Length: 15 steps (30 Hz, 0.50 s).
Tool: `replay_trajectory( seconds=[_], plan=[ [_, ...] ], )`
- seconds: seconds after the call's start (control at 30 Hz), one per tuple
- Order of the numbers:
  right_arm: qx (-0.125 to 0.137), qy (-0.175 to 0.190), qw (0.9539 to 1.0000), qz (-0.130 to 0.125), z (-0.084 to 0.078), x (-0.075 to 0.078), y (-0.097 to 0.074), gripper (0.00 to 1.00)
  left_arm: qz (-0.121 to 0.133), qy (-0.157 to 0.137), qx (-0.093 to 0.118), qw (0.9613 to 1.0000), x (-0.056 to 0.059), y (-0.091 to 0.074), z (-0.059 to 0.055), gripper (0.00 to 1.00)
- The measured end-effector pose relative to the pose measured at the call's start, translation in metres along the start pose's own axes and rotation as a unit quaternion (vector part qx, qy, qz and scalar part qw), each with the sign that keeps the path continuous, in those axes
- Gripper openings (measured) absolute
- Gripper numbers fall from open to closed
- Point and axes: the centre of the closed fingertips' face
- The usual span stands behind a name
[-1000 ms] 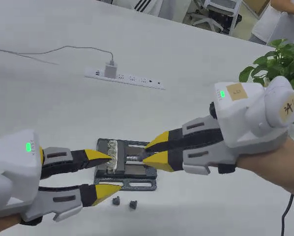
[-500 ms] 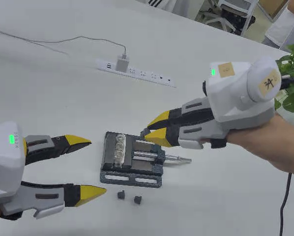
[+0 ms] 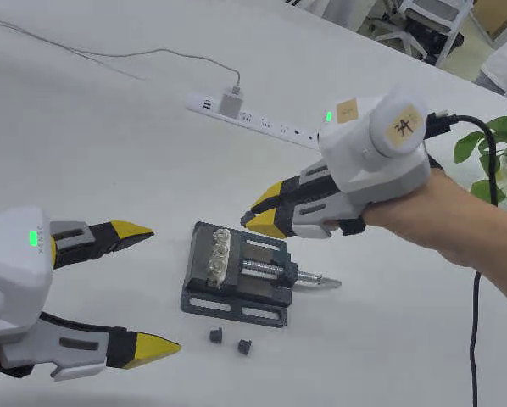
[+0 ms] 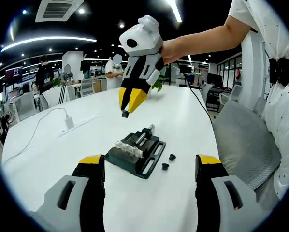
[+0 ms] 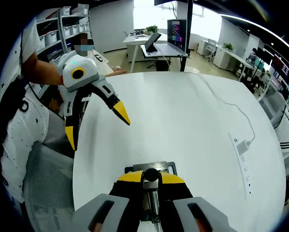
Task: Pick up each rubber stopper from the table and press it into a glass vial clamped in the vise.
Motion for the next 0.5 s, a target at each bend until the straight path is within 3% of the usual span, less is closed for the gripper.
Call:
replay_trajectory(
  seconds=[0.23,0.5],
  plan=[
    [-0.032,-0.009,0.9993,0.015,-0.013,0.007,0.028,0.06,-0.006,0.001,-0.009,0.9999,0.001,0.001,-0.013,0.85],
    [-0.062,-0.022,0.9975,0.028,-0.026,0.008,0.046,0.06,-0.008,-0.010,-0.009,0.9999,0.000,0.002,-0.021,0.94]
  ],
)
Point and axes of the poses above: the centre of the closed fingertips' face, and the gripper's own axes: y roughly forward along the fingers, x roughly to its right, z roughly out of its top, and after that the axes turned 12 degrees about -y, right-handed
